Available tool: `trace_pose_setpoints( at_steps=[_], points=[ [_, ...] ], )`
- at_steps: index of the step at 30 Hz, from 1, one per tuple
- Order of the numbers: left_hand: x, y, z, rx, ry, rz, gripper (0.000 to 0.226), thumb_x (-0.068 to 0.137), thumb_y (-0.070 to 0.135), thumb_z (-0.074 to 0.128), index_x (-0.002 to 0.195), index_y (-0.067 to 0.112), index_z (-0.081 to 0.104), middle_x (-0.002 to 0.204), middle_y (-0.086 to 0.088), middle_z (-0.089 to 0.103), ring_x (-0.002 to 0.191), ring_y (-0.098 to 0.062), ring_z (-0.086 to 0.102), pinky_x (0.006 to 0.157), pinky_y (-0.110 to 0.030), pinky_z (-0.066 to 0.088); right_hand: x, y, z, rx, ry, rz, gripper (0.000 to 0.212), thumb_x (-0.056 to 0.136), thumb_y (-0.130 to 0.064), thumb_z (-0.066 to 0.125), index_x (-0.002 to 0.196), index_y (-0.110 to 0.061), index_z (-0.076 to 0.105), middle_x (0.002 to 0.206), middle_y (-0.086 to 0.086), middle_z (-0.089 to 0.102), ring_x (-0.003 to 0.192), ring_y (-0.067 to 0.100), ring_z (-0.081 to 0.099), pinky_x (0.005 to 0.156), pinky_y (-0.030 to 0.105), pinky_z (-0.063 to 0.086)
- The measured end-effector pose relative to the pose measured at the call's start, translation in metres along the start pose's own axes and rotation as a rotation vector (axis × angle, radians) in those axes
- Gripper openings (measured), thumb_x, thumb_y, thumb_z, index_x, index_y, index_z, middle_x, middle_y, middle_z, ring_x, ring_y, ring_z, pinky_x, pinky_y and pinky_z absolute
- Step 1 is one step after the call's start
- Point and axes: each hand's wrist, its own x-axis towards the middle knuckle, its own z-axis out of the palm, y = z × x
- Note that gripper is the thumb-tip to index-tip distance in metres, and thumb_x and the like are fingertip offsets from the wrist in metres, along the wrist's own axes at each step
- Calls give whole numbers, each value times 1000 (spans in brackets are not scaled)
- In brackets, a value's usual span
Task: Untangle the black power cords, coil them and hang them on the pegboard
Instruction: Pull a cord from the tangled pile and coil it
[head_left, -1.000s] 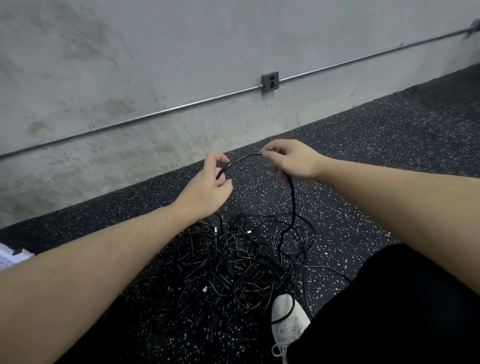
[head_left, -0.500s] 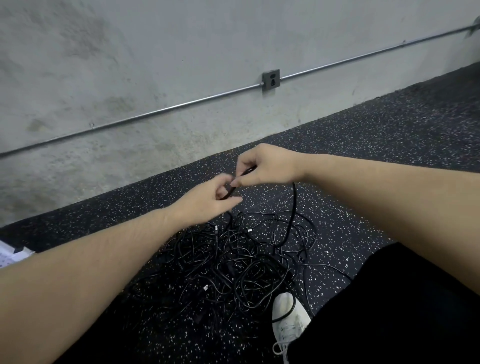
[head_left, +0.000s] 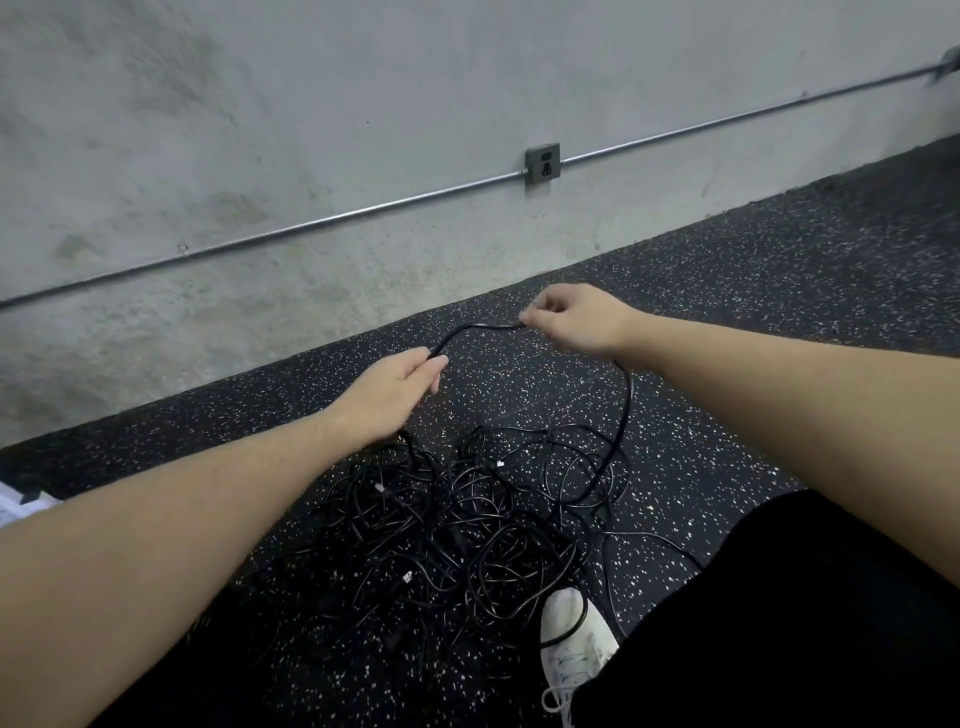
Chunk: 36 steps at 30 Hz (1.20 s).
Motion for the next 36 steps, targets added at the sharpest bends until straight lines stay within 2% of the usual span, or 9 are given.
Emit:
trace_pose_setpoints(
  at_steps=[4,10,13,17,20,23,27,30,36],
  points=[
    [9,22,2,-46,-46,-12,17,102,23,61,113,25,47,59,9,52,39,-2,37,42,-17,30,-3,-8,12,-135,-146,-60,35,101,-19,54,135,-21,52,131,4,61,83,18,66,73,31,57],
    [13,29,0,-84,-101,15,45,96,9,67,125,23,36,56,8,54,40,-4,37,42,-18,29,-5,-34,25,-293,-289,-217,11,99,-27,59,106,-21,64,78,-7,60,63,10,51,51,19,39],
    [5,11,0,1,-160,-3,32,97,21,70,115,28,43,59,5,64,49,-5,53,53,-23,40,-5,-35,20,-307,-314,-252,30,96,-43,65,79,-20,56,64,-9,51,50,4,42,48,18,34],
    [-4,-18,-7,103,-241,-66,2,100,27,63,100,27,65,81,6,78,61,-13,53,60,-28,42,-12,-36,10,-7,-280,-279,40,93,-47,68,70,-22,46,55,-13,41,44,3,33,46,14,30],
    [-11,-32,-13,122,-279,-127,21,107,36,50,102,25,68,87,8,79,59,-16,50,60,-30,43,-12,-34,1,232,-200,-238,42,94,-48,66,67,-24,43,55,-10,38,47,9,32,53,21,32],
    [-12,-38,-16,90,-263,-162,43,111,41,32,100,17,66,73,1,75,75,-26,72,87,-41,52,-10,-28,-3,233,-131,-167,40,96,-49,62,70,-23,46,57,-7,42,48,10,38,59,26,38],
    [-4,-27,-14,50,-94,-161,27,109,39,39,108,17,55,63,4,50,49,-11,53,65,-37,55,-7,-15,5,-142,-213,-58,28,102,-43,56,106,-17,67,98,1,70,76,6,60,84,29,47],
    [3,-12,-16,3,-19,-148,28,106,28,53,130,27,41,62,8,47,51,-12,45,57,-33,43,-5,-14,12,-308,-264,-38,65,100,-34,61,155,-16,33,154,10,45,132,25,51,113,37,36],
    [3,15,-11,-52,-79,-26,79,97,17,66,154,38,15,80,6,65,55,-11,48,55,-31,39,-9,-43,21,-417,-201,-274,67,98,-25,63,157,-23,31,157,3,42,136,22,49,116,36,38]
  ],
)
